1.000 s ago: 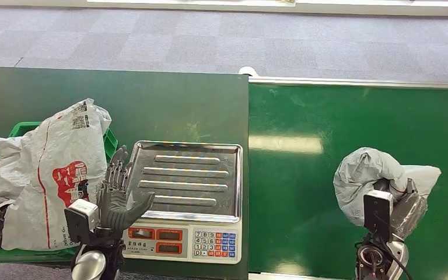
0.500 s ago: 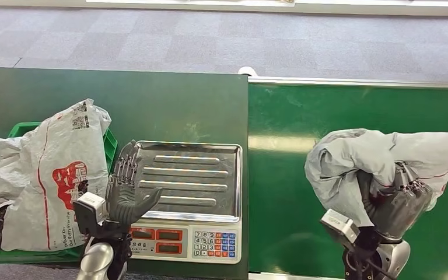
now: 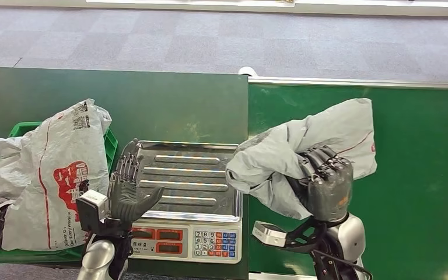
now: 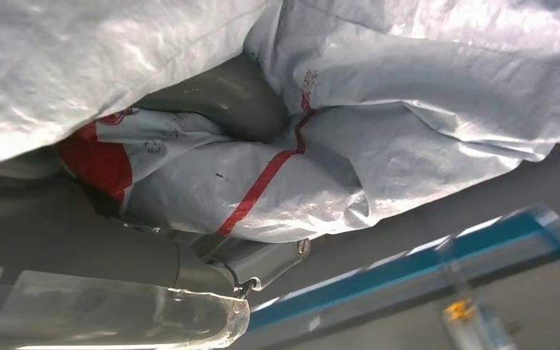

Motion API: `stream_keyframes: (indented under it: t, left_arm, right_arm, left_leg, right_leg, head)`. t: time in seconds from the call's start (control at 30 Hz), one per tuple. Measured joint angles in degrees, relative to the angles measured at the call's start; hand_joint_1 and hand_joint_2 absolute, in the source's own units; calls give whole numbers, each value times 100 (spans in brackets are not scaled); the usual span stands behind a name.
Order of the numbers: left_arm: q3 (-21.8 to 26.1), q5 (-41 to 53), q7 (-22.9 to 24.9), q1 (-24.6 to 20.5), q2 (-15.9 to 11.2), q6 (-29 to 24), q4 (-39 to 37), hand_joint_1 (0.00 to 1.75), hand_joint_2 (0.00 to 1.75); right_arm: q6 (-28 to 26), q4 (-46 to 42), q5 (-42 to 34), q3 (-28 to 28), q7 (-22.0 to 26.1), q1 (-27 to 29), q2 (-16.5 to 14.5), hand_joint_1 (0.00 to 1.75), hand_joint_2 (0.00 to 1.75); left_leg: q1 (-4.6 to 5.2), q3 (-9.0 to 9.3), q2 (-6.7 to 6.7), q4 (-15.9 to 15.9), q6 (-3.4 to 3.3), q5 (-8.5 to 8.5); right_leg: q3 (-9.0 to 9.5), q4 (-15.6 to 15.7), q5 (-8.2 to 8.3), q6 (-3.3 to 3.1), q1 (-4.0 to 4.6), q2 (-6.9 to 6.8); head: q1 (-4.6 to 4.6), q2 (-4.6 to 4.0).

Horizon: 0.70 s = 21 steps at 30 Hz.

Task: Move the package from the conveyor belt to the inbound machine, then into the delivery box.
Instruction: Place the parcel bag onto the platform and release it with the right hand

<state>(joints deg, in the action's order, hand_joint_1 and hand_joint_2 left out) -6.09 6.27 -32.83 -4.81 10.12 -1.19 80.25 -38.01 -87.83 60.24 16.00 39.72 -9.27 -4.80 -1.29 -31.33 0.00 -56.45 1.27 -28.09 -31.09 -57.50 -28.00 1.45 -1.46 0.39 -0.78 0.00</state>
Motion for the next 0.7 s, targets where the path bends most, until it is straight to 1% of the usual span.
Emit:
stream_keyframes:
  t: [0.07,0.23,0.33,0.37,0.47,0.5,0.57,0.7]
  left_arm:
    - [-2,-4,-4,-6,-9,-9,-8,0,175]
    - [-5,-61,-33,-6,-44,-59,-30,0,175]
    - [-5,-74,-47,-3,-68,-61,-50,0,175]
    - [-5,-77,-50,-3,-75,-58,-51,0,175]
    - [-6,-75,-59,-2,-87,-10,-54,0,175]
    - [-7,-70,-61,-1,-89,15,-55,0,175]
    - [-8,-61,-61,8,-90,50,-56,0,175]
    - [-8,-44,-61,38,-91,91,-56,0,175]
  right_arm:
    - [15,264,69,236,-78,-140,78,175,175]
    - [422,1159,231,1030,-798,-712,371,175,175]
    - [600,1582,255,1415,-987,-975,485,175,175]
    - [728,1687,252,1506,-1060,-1043,512,175,175]
    - [1388,2135,237,1824,-1340,-1316,609,175,175]
    - [1566,2313,233,1941,-1400,-1403,642,175,175]
    - [1749,2613,228,2147,-1443,-1516,677,175,175]
    - [1812,2942,259,2443,-1466,-1660,677,175,175]
  left_leg:
    - [0,-4,-4,0,0,1]
    - [0,-5,-1,0,0,1]
    - [0,-7,-4,0,0,1]
    - [0,-8,-5,0,0,2]
    - [0,-9,-3,0,0,1]
    - [0,-9,-3,0,0,1]
    - [0,-10,-5,-1,0,2]
    - [0,-9,-6,-1,0,2]
  right_leg:
    - [0,-1,0,0,0,-3]
    - [-4,-2,0,0,1,1]
    - [-5,-2,0,0,0,-3]
    - [-5,-2,0,0,0,-4]
    - [-7,-2,0,0,0,-2]
    - [-7,-1,0,0,0,-3]
    - [-6,-1,0,0,0,-5]
    - [-7,-2,0,0,0,-4]
  head:
    - [-1,0]
    - [0,0]
    - [0,0]
    - [1,0]
    - [1,0]
    - [2,0]
    - [1,0]
    - [-1,0]
